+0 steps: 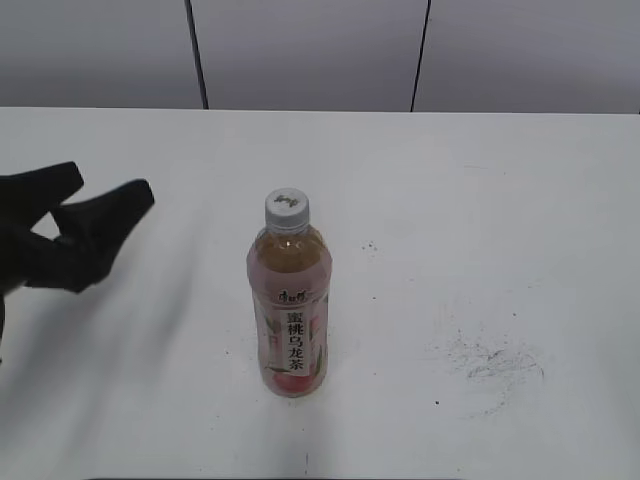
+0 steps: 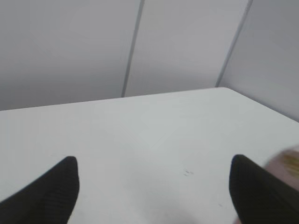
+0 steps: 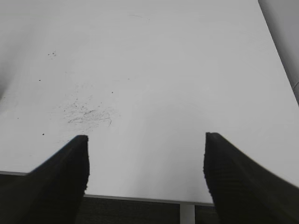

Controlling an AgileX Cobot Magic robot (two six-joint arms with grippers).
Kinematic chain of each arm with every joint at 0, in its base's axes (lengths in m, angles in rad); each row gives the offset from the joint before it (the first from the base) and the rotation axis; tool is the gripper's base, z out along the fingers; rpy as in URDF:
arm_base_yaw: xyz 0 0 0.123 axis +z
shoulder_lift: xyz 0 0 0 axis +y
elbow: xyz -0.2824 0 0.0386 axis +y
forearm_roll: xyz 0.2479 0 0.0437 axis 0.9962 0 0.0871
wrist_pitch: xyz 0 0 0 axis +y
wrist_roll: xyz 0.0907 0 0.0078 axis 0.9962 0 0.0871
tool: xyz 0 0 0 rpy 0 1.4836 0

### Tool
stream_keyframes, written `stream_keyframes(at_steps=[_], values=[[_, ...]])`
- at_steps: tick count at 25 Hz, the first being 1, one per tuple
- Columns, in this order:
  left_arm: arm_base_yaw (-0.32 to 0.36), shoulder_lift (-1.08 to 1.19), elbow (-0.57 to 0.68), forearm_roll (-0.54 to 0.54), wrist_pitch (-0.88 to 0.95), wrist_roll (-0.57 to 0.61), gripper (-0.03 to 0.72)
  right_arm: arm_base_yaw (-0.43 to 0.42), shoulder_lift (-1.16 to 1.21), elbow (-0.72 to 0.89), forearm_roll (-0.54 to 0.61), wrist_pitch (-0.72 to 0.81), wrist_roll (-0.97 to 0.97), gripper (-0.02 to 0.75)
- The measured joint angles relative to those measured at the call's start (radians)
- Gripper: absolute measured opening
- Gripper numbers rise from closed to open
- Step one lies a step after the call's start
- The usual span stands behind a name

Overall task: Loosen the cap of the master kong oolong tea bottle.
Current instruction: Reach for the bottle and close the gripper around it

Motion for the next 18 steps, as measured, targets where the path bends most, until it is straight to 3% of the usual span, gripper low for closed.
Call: stream_keyframes(at_steps=[6, 18], values=[[-0.001, -0.001, 0.010, 0.271, -0.006, -0.005, 0.585, 0.000, 0.000, 0.000, 0.000, 0.000, 0.000, 0.574], [-0.001, -0.001, -0.064, 0.487, -0.009, -0.054, 0.585, 0.000, 0.000, 0.000, 0.000, 0.000, 0.000, 0.574]])
